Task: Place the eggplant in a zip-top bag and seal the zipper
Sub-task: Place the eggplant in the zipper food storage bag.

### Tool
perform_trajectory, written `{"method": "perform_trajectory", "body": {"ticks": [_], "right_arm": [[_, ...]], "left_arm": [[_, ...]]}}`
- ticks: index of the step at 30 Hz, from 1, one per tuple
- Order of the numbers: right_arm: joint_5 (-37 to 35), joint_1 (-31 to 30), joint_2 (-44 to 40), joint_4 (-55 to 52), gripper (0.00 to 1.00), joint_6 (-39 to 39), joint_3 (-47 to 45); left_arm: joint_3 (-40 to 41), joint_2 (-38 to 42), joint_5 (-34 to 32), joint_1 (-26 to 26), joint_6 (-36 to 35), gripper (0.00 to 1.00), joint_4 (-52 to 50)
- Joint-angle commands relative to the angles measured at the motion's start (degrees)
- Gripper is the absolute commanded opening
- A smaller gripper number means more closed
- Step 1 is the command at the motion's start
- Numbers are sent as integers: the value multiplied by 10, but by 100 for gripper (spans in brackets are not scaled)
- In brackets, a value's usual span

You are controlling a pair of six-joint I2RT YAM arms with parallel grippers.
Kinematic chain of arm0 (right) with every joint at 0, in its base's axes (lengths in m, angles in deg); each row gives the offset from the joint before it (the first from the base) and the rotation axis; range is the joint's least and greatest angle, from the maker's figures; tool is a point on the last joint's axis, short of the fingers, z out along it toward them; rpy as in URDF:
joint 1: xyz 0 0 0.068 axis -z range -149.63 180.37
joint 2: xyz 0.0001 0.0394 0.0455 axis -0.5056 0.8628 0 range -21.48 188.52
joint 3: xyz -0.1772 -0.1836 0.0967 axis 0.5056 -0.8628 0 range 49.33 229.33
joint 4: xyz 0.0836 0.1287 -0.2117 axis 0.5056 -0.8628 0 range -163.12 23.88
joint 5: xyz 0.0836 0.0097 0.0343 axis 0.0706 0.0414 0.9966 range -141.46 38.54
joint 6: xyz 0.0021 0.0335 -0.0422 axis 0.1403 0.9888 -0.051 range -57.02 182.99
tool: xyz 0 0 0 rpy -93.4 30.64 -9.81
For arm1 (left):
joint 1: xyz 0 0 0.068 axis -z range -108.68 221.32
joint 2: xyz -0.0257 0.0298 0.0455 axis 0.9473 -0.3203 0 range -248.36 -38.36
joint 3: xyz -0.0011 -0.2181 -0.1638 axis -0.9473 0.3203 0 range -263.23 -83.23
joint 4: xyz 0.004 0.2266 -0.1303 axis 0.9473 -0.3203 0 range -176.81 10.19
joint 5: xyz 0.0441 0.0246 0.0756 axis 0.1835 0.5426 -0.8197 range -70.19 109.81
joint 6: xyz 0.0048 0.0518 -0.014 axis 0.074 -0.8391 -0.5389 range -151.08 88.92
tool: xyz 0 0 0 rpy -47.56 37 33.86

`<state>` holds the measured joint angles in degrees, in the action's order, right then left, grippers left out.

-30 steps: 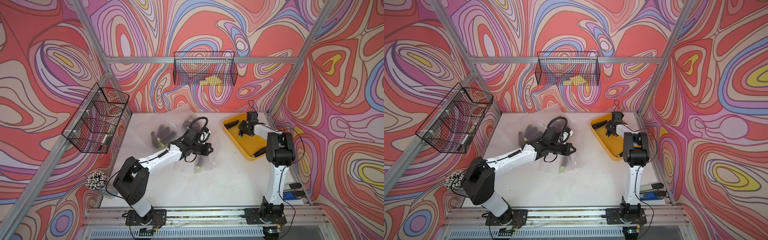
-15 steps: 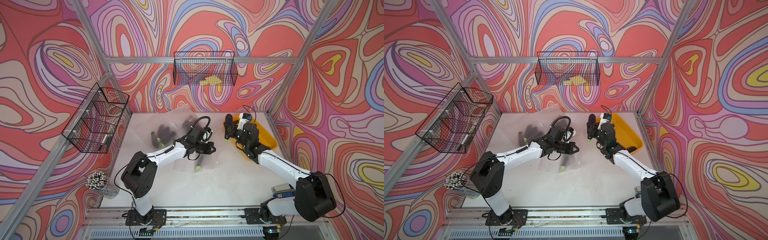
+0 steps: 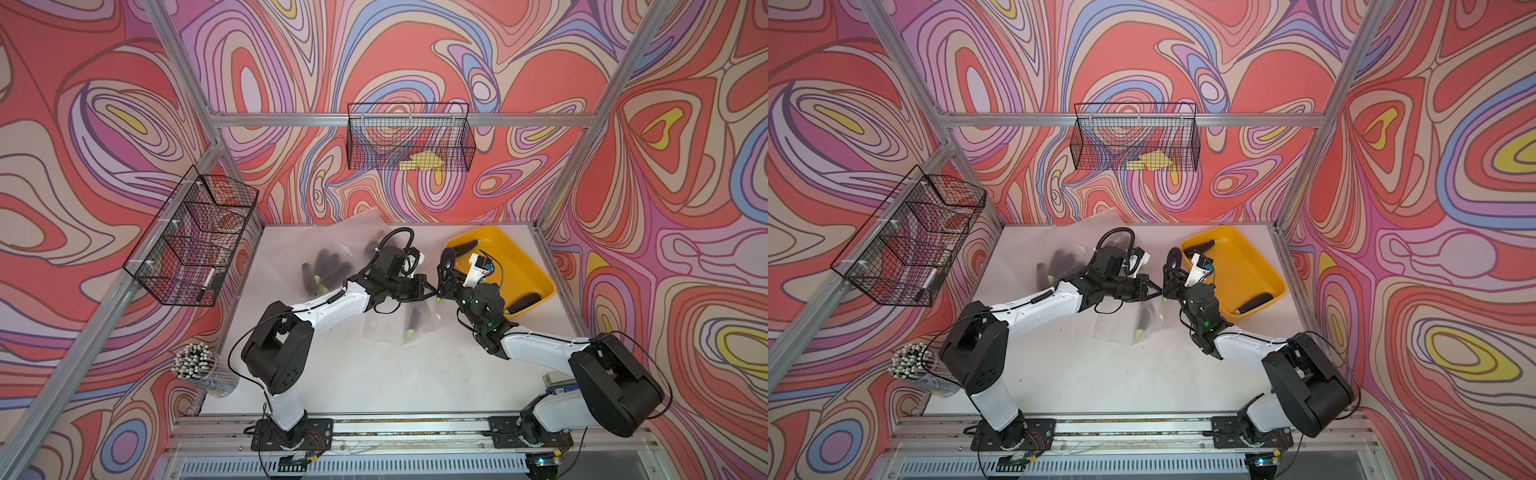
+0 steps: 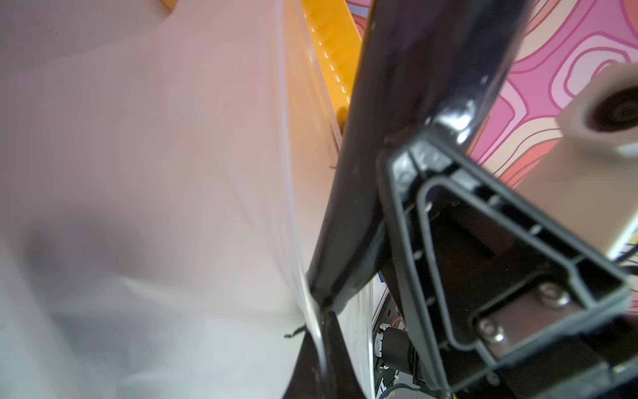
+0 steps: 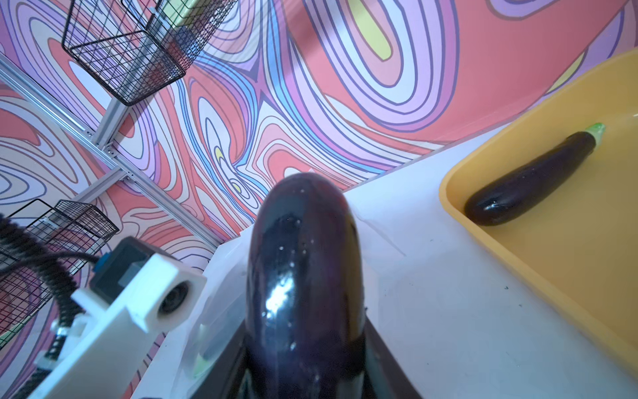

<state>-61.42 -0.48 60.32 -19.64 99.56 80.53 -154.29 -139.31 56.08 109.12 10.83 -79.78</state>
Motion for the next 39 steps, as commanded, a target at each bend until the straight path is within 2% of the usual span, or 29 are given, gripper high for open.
{"method": "perform_trajectory", "body": {"ticks": [1,6,10,17,22,26,29,31,34,38,39], "right_arm": [[-4,-22,-32,-12,32,6,-12],[32,-34,-81,-146,32,17,-7],[31,-35,-110,-258,35,32,14],[50,-35,-61,-389,35,34,83],[52,-34,-31,-411,36,54,100],[45,-34,-46,-401,36,68,79],[83,-35,-48,-407,36,47,76],[118,-34,-39,-404,36,39,77],[133,-35,-14,-432,37,45,101],[140,-25,17,-464,38,80,134],[146,-21,22,-464,41,85,139]], "left_arm": [[5,-3,6,-5,25,0,21],[2,-7,-3,-7,19,0,21],[13,7,-18,-7,10,0,16],[13,11,-11,-5,-3,0,8],[21,25,-26,-4,-13,0,-1],[31,34,-49,-4,-14,0,-5],[45,44,-67,-3,-6,0,16],[35,39,-53,-1,-14,0,12],[25,36,-47,9,-34,0,1],[38,57,-80,29,-49,0,-4],[46,63,-83,31,-48,0,2]]}}
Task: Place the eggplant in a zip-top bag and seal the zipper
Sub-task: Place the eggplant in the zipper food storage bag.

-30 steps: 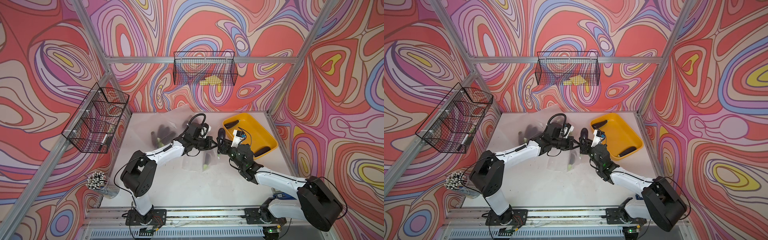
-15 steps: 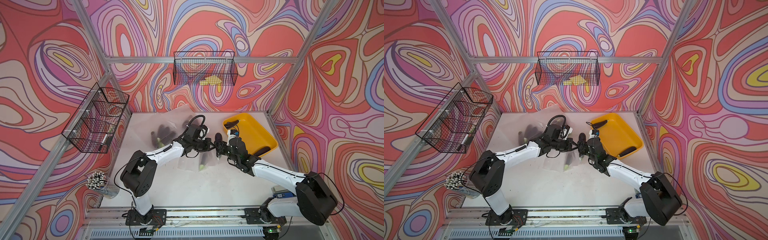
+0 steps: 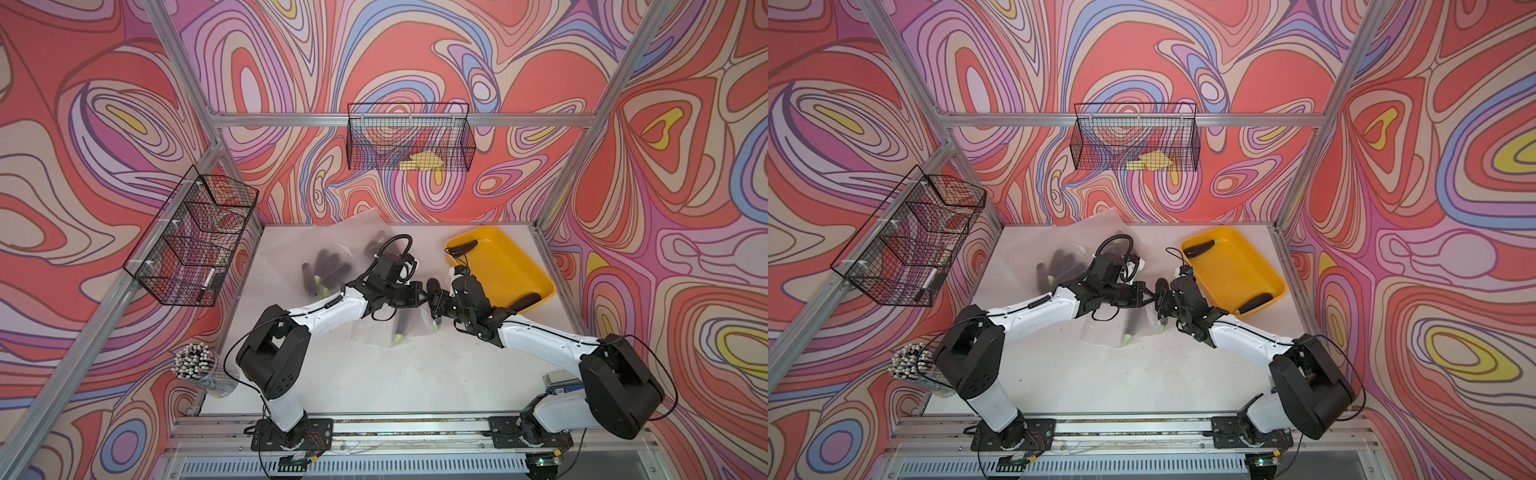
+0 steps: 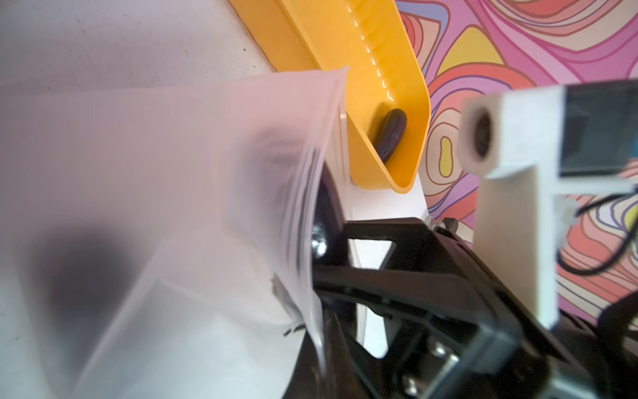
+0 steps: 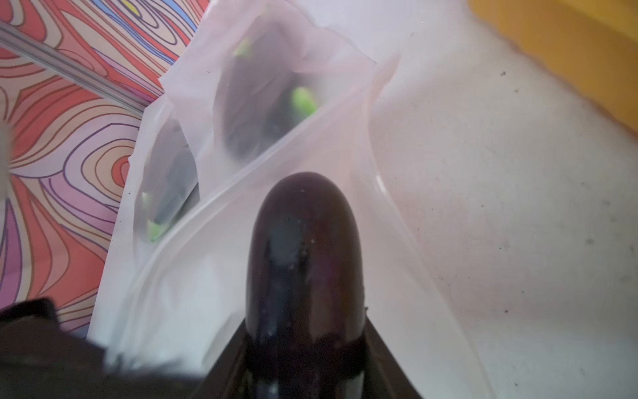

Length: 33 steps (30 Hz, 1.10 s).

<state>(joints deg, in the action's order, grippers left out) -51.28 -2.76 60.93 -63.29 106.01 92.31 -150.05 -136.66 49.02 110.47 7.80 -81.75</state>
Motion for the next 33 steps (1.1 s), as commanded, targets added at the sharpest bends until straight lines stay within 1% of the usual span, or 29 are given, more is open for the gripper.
{"method": "perform_trajectory", "body": {"ticks": [1,2,4,5,6,8,11,14,16,18,20,23,26,27,28,30,33], "right_arm": [[46,2,19,-27,45,26,25],[44,3,21,-29,49,35,31],[47,5,28,-33,54,48,48],[48,7,32,-46,59,58,63],[54,9,36,-62,62,64,83],[70,12,32,-94,66,65,117],[78,17,-7,-136,68,48,142],[86,36,-53,-181,68,30,151],[95,62,-78,-204,68,21,155],[98,104,-94,-212,68,15,156],[98,143,-86,-200,68,0,158],[142,186,-54,-127,69,-4,152],[200,192,-19,-61,68,9,155],[209,192,-13,-47,68,17,155],[202,192,-11,-39,68,24,150],[141,199,-4,-66,67,9,155],[92,240,57,-91,67,-11,188]], "left_arm": [[8,38,-9,18,-17,0,26],[12,38,-6,20,-14,0,28],[14,34,4,21,-12,0,29],[15,32,2,22,-9,0,26],[17,29,-2,22,-4,0,24],[18,21,-30,22,1,0,8],[19,1,-32,19,8,0,17],[17,-17,-32,18,12,0,30],[18,-25,-29,16,16,0,38],[19,-29,-26,16,17,0,39],[21,-30,-25,16,17,0,39],[21,-34,-23,15,18,0,39],[14,-39,-23,15,19,0,36],[13,-39,-24,15,19,0,34],[13,-39,-25,13,20,0,32],[22,-32,-24,8,21,0,31],[44,-14,-31,-4,20,0,26]]}}
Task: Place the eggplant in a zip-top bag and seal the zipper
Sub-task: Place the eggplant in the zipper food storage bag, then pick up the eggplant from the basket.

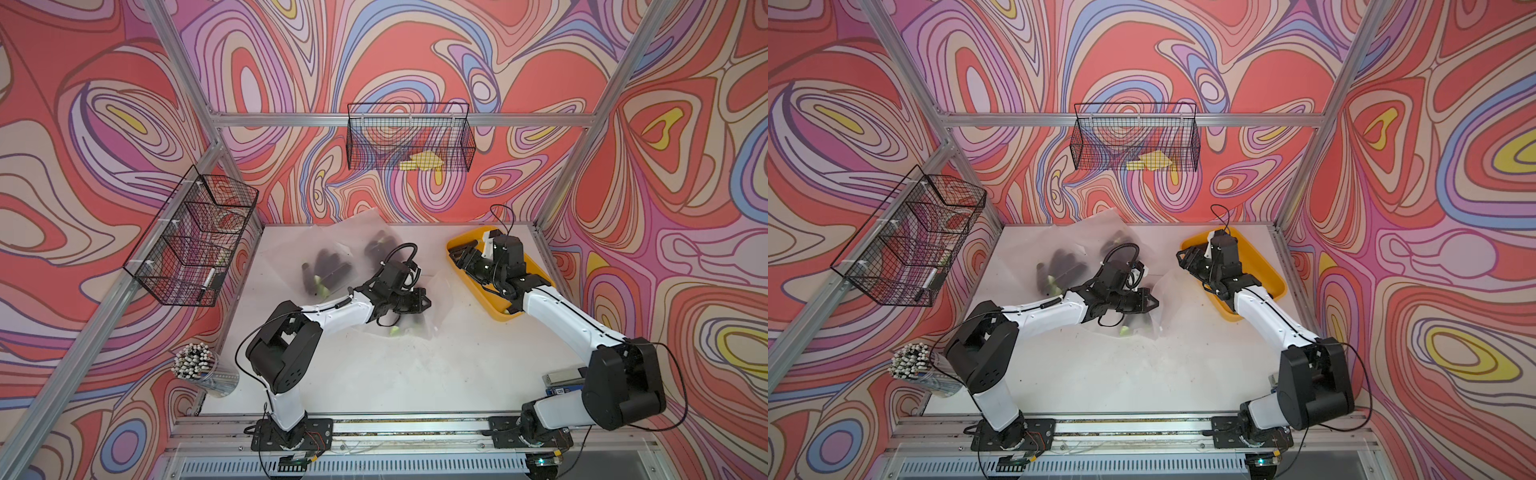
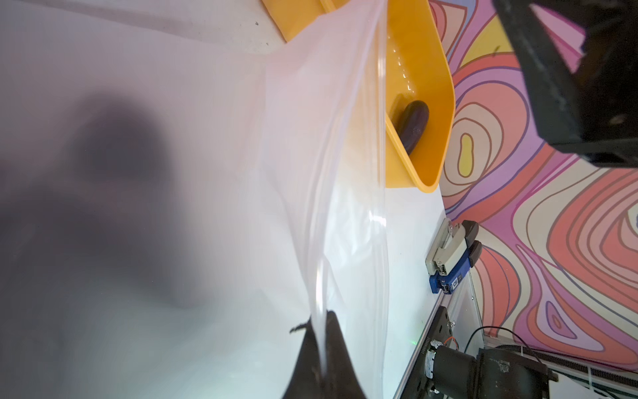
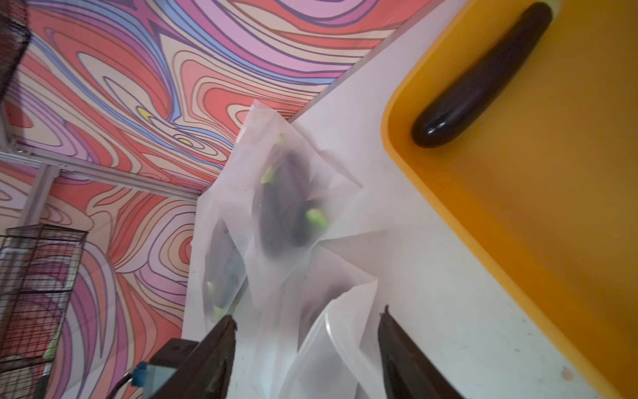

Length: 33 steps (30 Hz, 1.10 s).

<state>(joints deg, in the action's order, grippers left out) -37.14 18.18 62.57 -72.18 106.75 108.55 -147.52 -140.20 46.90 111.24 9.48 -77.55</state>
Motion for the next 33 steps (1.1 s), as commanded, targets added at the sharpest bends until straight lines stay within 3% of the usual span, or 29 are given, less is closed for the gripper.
{"method": "perform_trajectory", "body": {"ticks": [1,8,17,29,33], "right_arm": [[-59,43,69,-3,68,-21,43],[-51,98,244,31,72,-9,150],[-32,106,409,36,72,18,275],[3,95,494,69,68,63,324],[8,93,495,78,55,71,318]], "left_arm": [[26,29,-11,-17,1,0,-18],[26,58,-34,-30,-24,0,-53],[21,90,-56,-34,-65,0,-79],[19,97,-61,-34,-77,0,-90],[21,101,-65,-35,-76,0,-93]]}}
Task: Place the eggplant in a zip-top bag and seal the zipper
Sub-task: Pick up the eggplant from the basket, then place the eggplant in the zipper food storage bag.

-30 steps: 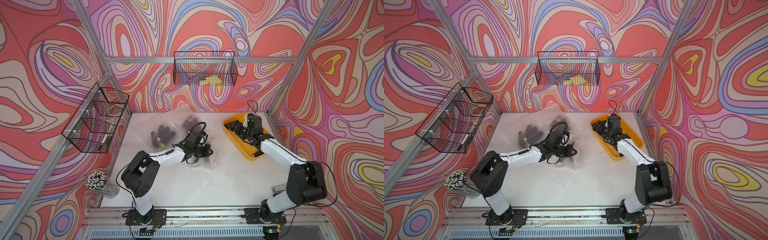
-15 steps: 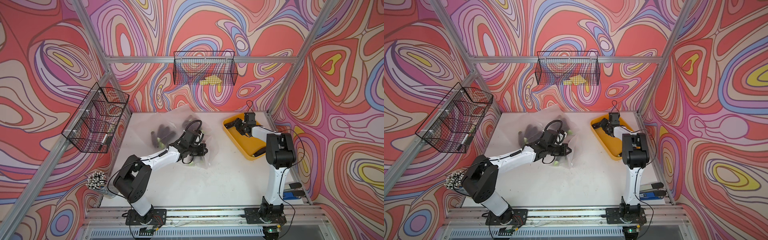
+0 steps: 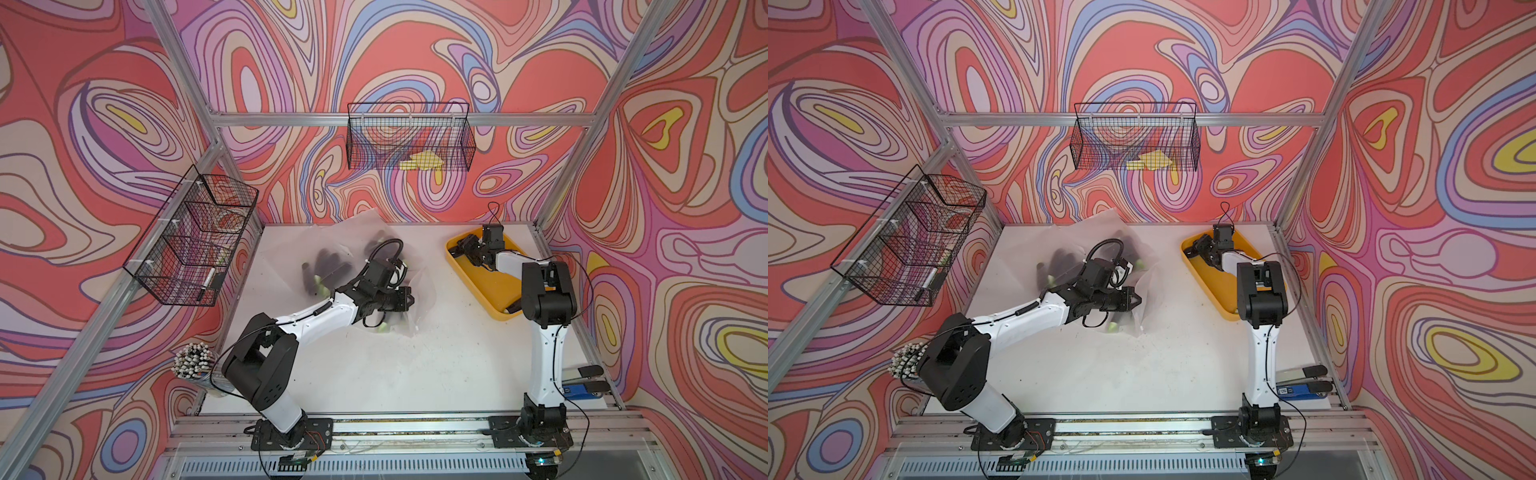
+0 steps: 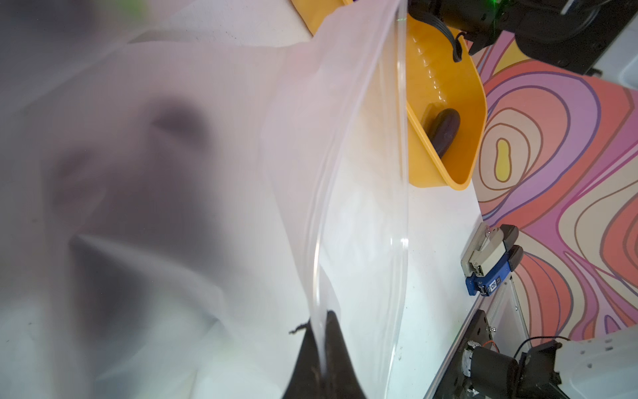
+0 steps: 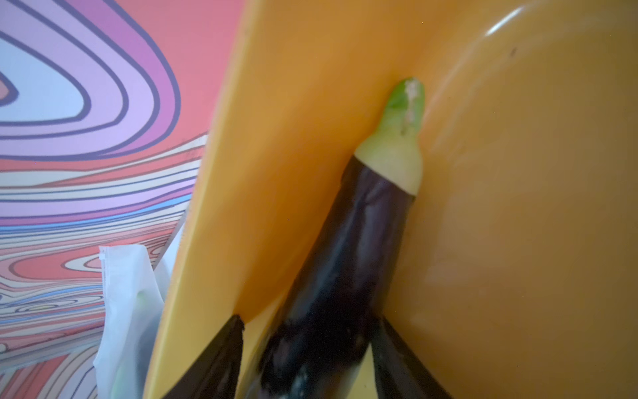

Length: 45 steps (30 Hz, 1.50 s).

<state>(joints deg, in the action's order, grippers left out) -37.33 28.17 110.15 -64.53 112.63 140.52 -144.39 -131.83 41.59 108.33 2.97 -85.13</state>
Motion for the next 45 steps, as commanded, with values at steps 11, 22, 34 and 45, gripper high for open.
{"method": "perform_trajectory", "body": {"ticks": [11,22,34,45], "right_arm": [[-40,-6,-80,36,42,-31,-84],[-90,-18,-350,48,40,-164,-246],[-96,-246,-549,188,38,-196,-484],[-149,-327,-546,165,38,-226,-544]], "left_arm": [[-14,-1,27,-5,9,0,6],[-34,-31,62,-5,27,0,15],[-48,-39,74,-3,44,0,20],[-50,-30,79,-4,60,0,30]]}}
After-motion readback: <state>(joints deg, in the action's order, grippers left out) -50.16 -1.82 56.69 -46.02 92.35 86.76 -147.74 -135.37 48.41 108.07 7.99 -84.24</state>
